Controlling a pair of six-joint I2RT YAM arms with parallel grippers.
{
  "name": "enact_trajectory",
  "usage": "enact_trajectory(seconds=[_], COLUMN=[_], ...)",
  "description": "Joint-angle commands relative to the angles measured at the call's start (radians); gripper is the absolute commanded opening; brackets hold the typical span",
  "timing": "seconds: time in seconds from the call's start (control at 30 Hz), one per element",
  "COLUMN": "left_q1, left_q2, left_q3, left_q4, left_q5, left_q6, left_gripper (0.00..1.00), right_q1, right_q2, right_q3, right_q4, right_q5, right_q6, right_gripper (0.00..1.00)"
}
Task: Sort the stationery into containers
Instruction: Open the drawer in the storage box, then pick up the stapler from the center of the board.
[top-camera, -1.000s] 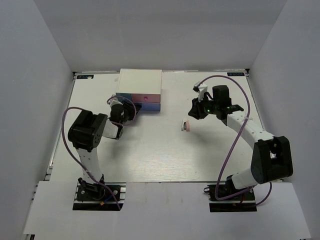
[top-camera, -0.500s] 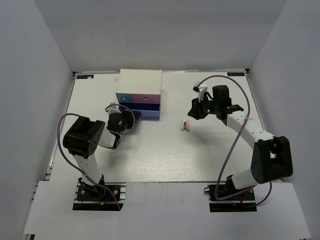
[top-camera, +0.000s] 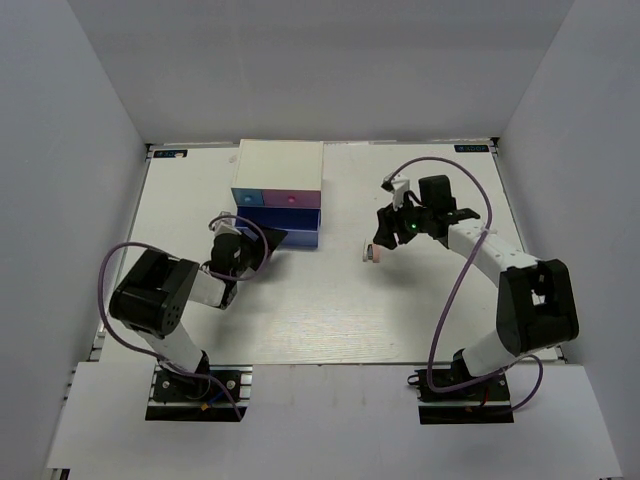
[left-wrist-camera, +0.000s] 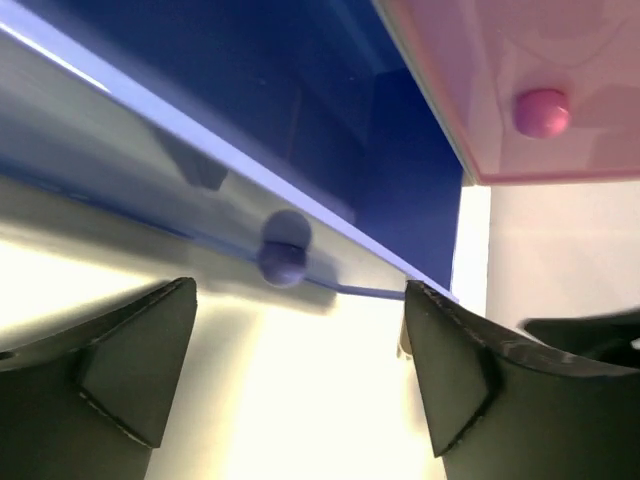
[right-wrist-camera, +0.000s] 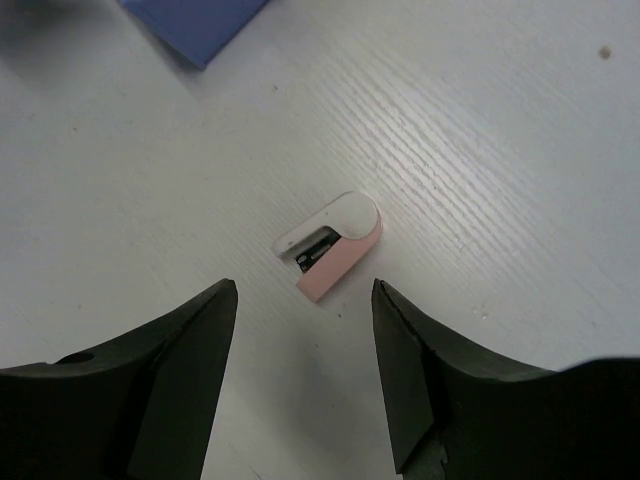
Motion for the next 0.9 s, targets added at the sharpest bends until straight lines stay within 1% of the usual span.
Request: enact_trajectory(seconds=[0.0, 0.13, 0.17, 0.23, 0.27, 0.3, 0.37, 0.4, 0.43, 0.47, 0.5, 0.53, 0.6, 0.7, 0.73, 0.87], left_q1=[-0.004, -0.004, -0.004, -0.013, -0.013, -0.013, -0.013, -0.013, -0.013, -0.013, -0.013, -0.013, -0.013, -0.013, -0.013, -0.013], left_q2=[-0.080, -0.218, -0.290, -0.369, -0.410, -0.500, -0.594, -0.689, -0.737, -0.786, -0.832, -0.922, -1.005, -1.128, -1.151, -1.217], left_q3=[-0.013, -0.046, -0.056, -0.068, -0.088, -0.098, -0.135, -0.146, -0.157, -0.178, -0.187, -0.197, -0.209, -0.209, -0.198, -0.189], left_q4=[-0.090, -0.205, -0.277, -0.346, -0.416, -0.451, -0.517, -0.587, -0.619, -0.650, -0.714, -0.745, -0.838, -0.926, -0.977, -1.060], left_q5=[0.012, 0.034, 0.034, 0.054, 0.054, 0.054, 0.054, 0.054, 0.054, 0.054, 0.054, 0.054, 0.054, 0.032, 0.032, 0.032], left_q6=[0.045, 0.112, 0.128, 0.177, 0.191, 0.214, 0.223, 0.237, 0.237, 0.237, 0.237, 0.237, 0.237, 0.237, 0.237, 0.237], left_gripper=[0.97, 0.99, 0.99, 0.99, 0.99, 0.99, 1.00, 1.00, 1.00, 1.00, 1.00, 1.00, 1.00, 1.00, 1.00, 1.00], right_q1=[0.006, 0.020, 0.023, 0.038, 0.045, 0.051, 0.066, 0.071, 0.072, 0.075, 0.081, 0.086, 0.097, 0.112, 0.115, 0.123], right_q2=[0.052, 0.097, 0.119, 0.133, 0.155, 0.163, 0.182, 0.190, 0.195, 0.212, 0.221, 0.233, 0.248, 0.265, 0.279, 0.301], right_q3=[0.042, 0.061, 0.064, 0.083, 0.093, 0.100, 0.120, 0.131, 0.140, 0.146, 0.160, 0.171, 0.180, 0.188, 0.193, 0.203], right_q4=[-0.064, -0.105, -0.111, -0.130, -0.136, -0.139, -0.137, -0.139, -0.140, -0.145, -0.151, -0.153, -0.157, -0.157, -0.157, -0.166], right_q5=[0.056, 0.103, 0.113, 0.119, 0.123, 0.125, 0.139, 0.140, 0.140, 0.134, 0.125, 0.123, 0.131, 0.174, 0.182, 0.232], right_q6=[-0.027, -0.035, -0.035, -0.029, -0.024, -0.012, -0.001, 0.014, 0.022, 0.031, 0.045, 0.054, 0.068, 0.080, 0.088, 0.109], right_gripper=[0.62, 0.62, 0.62, 0.64, 0.65, 0.65, 0.67, 0.70, 0.70, 0.73, 0.73, 0.76, 0.79, 0.79, 0.79, 0.79])
